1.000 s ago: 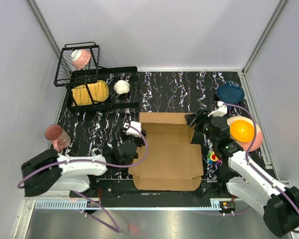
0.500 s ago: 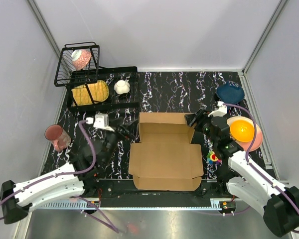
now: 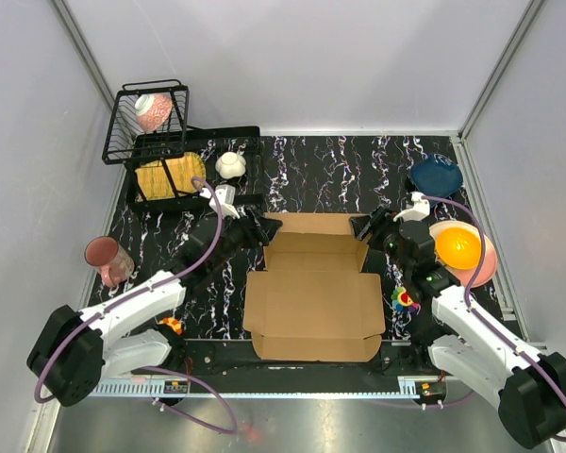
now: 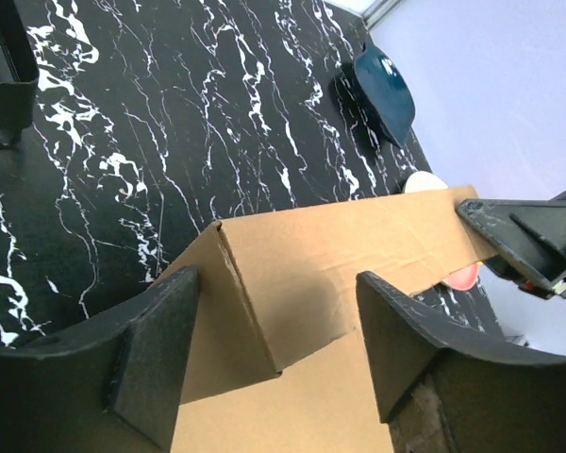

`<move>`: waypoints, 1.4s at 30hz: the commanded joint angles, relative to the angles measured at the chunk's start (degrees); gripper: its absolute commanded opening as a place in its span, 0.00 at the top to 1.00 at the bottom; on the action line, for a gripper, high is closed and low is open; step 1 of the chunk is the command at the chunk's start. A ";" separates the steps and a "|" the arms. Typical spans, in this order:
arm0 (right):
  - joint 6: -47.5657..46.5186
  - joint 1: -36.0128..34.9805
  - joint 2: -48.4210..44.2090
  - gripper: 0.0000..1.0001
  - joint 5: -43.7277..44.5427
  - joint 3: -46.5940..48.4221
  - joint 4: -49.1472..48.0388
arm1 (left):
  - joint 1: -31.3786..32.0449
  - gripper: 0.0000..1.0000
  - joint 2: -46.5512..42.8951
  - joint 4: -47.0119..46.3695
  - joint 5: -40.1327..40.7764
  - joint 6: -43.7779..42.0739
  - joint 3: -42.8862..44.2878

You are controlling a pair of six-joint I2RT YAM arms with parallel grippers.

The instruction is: Fold the paper box

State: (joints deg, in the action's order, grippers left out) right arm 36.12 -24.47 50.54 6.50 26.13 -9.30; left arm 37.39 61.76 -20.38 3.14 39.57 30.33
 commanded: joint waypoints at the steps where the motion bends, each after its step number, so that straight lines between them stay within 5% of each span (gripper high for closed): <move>1: -1.84 0.03 1.49 0.31 0.18 -1.43 7.54 | -0.21 0.35 0.99 -5.37 -6.65 1.47 2.11; 10: 0.00 0.04 -0.27 0.37 -0.09 -3.10 10.69 | -0.30 0.66 2.40 -10.29 -6.21 3.85 -5.80; 24: 8.17 -0.05 -3.44 0.52 -1.14 -5.47 22.48 | -0.12 0.70 6.27 -14.07 -6.21 4.73 -11.87; 42: 15.03 -0.14 2.28 0.54 -2.90 -5.56 27.84 | 1.81 0.74 12.42 -15.13 -3.31 4.55 -16.70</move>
State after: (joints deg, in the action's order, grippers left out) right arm 48.95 -23.62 48.07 9.10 25.52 -2.79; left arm 37.26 69.87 -49.74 4.64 45.45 18.59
